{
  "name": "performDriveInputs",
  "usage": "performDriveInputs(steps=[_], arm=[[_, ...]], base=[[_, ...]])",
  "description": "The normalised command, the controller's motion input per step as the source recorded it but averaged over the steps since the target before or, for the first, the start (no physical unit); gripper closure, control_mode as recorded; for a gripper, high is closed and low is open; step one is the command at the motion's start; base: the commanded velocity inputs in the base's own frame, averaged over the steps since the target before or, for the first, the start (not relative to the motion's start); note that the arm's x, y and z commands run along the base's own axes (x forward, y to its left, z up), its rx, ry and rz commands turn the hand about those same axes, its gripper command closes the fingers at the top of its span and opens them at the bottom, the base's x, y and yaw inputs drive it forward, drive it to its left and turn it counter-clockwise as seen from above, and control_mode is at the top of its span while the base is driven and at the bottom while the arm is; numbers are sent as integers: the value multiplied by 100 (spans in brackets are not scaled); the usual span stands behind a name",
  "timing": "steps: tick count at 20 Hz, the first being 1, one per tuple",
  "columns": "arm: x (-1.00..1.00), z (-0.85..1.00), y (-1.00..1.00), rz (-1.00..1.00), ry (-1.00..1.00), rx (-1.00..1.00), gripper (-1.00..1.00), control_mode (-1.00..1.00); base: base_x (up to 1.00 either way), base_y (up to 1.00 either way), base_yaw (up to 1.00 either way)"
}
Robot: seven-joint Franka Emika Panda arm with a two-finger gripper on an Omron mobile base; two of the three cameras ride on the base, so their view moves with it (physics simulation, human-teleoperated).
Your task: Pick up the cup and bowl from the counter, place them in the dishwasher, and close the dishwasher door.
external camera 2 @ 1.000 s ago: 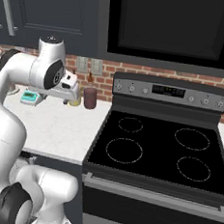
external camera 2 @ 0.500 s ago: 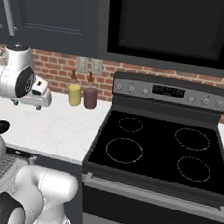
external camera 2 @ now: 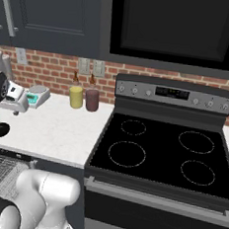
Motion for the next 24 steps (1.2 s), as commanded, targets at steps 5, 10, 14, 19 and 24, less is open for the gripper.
performDriveInputs(steps=[5,10,14,19,24], arm=[[0,-11,38,4,0,-1,-100,-100],[0,-25,27,9,0,-1,-100,-100],[-3,-44,45,6,-1,-6,-100,-100],[-2,-46,55,5,-7,-8,-100,-100],[0,-20,56,3,-1,-8,-100,-100]], base=[[0,0,0],[0,0,0],[0,0,0],[0,0,0],[0,0,0]])
